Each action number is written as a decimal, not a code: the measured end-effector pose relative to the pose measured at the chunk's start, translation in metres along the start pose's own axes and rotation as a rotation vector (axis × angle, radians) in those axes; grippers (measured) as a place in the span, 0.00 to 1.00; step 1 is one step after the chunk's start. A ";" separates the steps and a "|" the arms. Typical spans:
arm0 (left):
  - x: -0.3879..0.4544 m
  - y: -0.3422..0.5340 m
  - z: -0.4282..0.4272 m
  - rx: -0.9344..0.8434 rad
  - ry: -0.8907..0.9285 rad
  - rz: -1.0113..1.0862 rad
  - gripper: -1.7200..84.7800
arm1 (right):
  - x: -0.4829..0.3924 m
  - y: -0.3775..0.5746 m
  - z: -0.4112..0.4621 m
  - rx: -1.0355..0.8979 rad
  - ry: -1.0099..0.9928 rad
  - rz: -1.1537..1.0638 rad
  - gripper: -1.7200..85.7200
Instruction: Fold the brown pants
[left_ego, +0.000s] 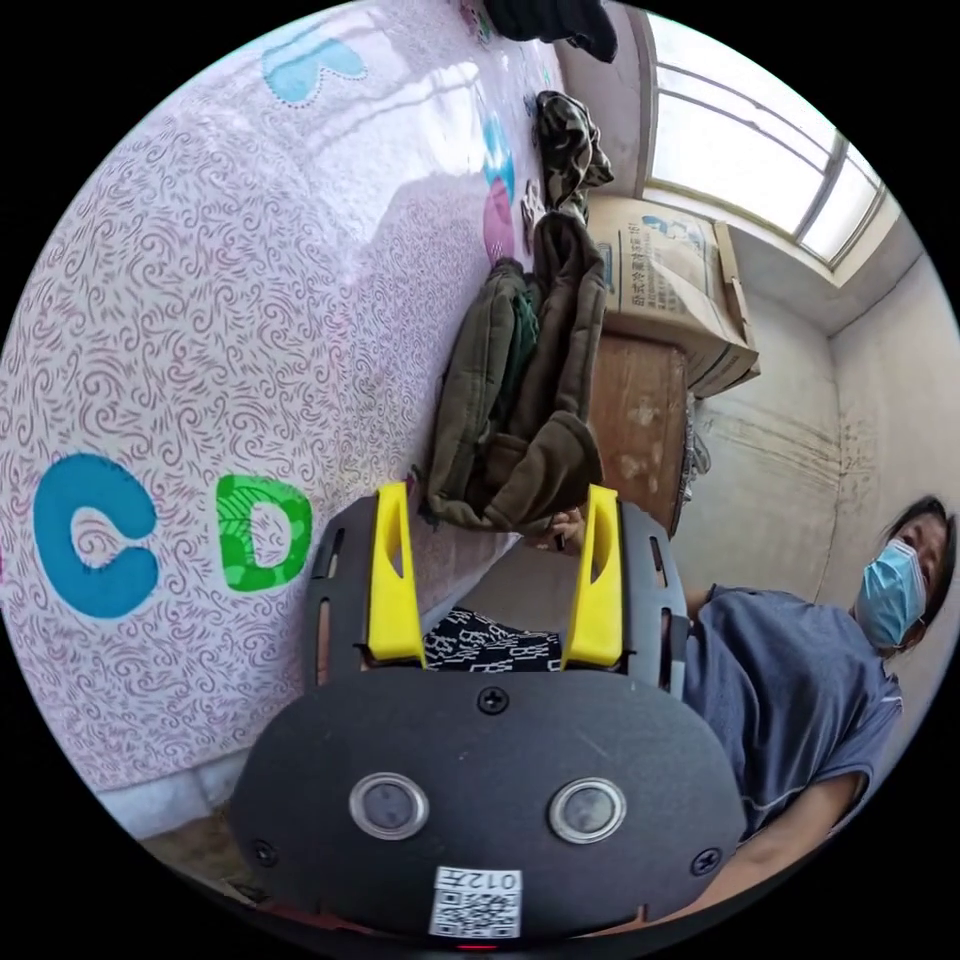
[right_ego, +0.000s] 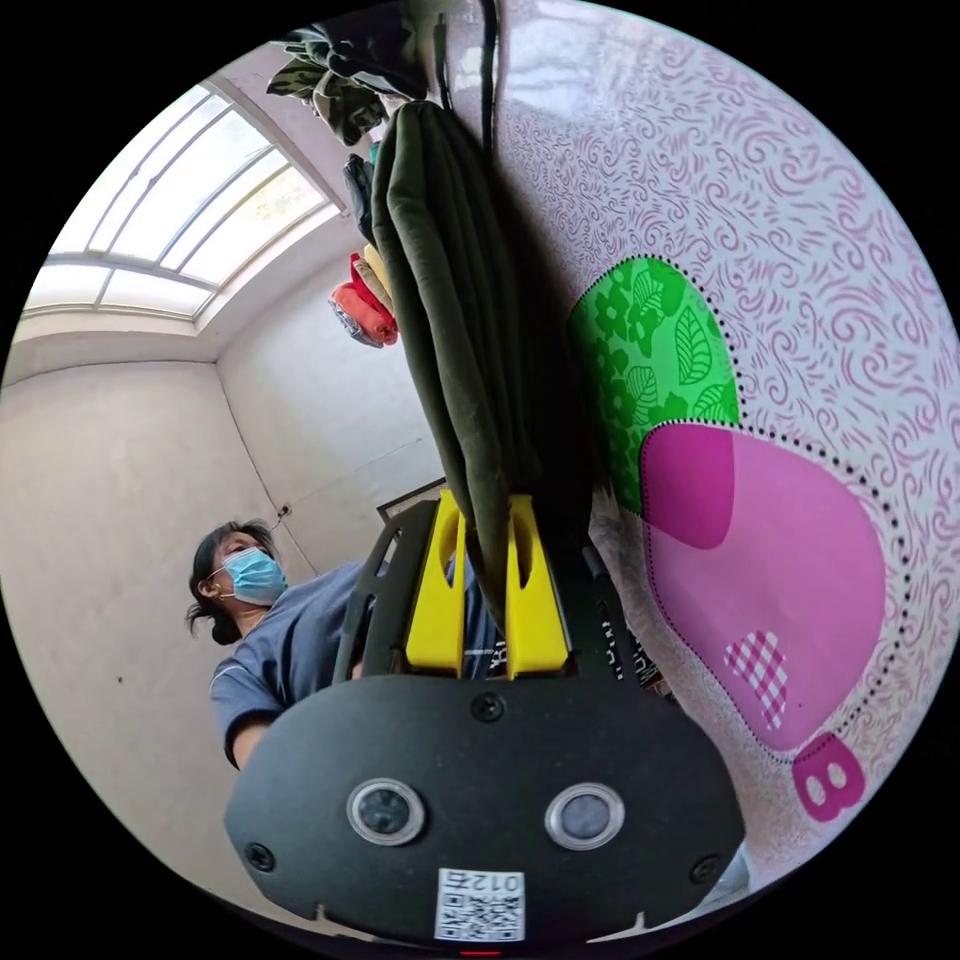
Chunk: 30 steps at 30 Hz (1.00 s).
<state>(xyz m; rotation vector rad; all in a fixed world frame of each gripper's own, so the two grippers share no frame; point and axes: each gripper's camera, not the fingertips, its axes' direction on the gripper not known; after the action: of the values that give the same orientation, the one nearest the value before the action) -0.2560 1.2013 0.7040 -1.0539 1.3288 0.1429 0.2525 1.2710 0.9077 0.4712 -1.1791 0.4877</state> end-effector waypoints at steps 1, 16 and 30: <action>0.001 -0.004 -0.001 -0.002 0.009 0.014 0.30 | -0.001 -0.002 0.000 -0.004 -0.001 0.000 0.09; 0.096 -0.151 0.010 -0.378 -0.243 0.176 0.27 | -0.058 -0.036 0.025 -0.048 0.041 -0.092 0.09; 0.201 -0.221 -0.099 -0.592 -0.519 0.236 0.17 | -0.138 -0.022 0.154 0.103 0.072 -0.119 0.07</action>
<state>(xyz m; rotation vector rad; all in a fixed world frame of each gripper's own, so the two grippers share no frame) -0.1268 0.9159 0.6682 -1.2307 0.9393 0.9689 0.1079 1.1475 0.8236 0.6043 -1.0537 0.4602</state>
